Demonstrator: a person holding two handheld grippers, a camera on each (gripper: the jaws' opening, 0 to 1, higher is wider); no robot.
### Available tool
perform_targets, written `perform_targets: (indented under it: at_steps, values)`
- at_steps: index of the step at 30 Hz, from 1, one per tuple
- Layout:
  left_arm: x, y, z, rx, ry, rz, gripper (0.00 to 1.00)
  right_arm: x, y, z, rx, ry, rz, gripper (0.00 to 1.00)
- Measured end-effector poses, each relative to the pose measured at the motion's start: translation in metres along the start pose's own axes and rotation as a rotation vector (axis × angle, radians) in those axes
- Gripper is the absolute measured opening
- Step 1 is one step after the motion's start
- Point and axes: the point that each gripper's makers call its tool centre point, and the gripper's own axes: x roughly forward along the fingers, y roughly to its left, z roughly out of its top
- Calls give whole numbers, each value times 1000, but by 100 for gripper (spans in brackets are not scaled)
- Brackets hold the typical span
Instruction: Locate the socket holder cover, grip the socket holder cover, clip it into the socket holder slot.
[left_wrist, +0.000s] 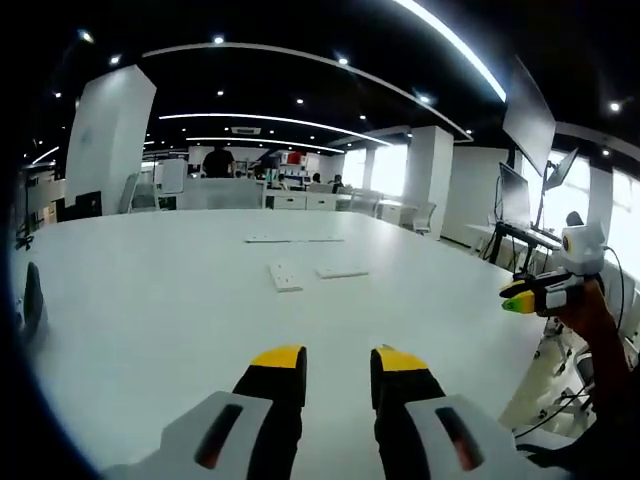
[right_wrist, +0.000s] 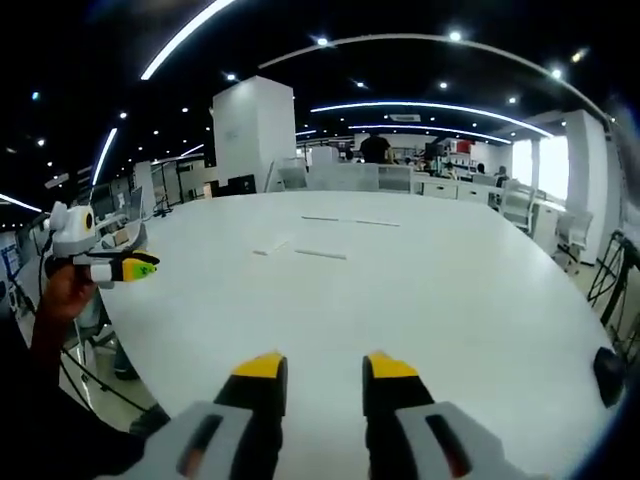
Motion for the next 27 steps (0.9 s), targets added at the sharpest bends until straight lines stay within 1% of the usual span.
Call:
perform_targets:
  at_steps: [2,4,6,8,10,12,13,14,15,16,17,18,20,22,25,27]
  values:
    - [-2,3,3,14,-8,9,27,-1,1,-1,-4,6,-3,32]
    - [-5,4,10,32,-28,20,27,-3,1,-1,2,6,-7,32]
    - [-8,4,12,40,-34,29,27,-2,1,-1,0,14,-11,32]
    - [-9,3,11,35,-36,26,26,-1,2,0,-2,13,-13,32]
    - [-8,4,11,53,-34,26,26,0,4,3,-3,3,-5,32]
    - [-6,5,7,67,-13,36,26,1,5,4,1,-6,0,32]
    - [-5,4,8,70,-19,36,26,3,7,4,-24,5,6,32]
    - [-4,3,6,74,-24,30,26,3,7,5,-31,4,2,32]
    - [-3,0,4,81,-9,11,27,3,9,7,-52,2,2,33]
    - [0,-5,7,75,-37,-25,27,3,12,9,-75,-8,7,33]
    - [1,-7,9,37,-58,-36,27,3,12,11,-67,-12,6,33]
    - [-2,-5,3,20,-22,-33,27,3,12,12,-67,-14,5,32]
    - [-3,-3,6,11,-40,-42,27,5,10,14,-78,-30,5,31]
    - [-4,-1,4,15,-35,-36,27,7,9,14,-79,-37,9,31]
    - [-8,-4,-5,30,-33,-18,27,11,8,10,-89,-37,15,31]
    - [-9,-5,-7,15,-45,-13,27,11,10,5,-93,-30,30,32]
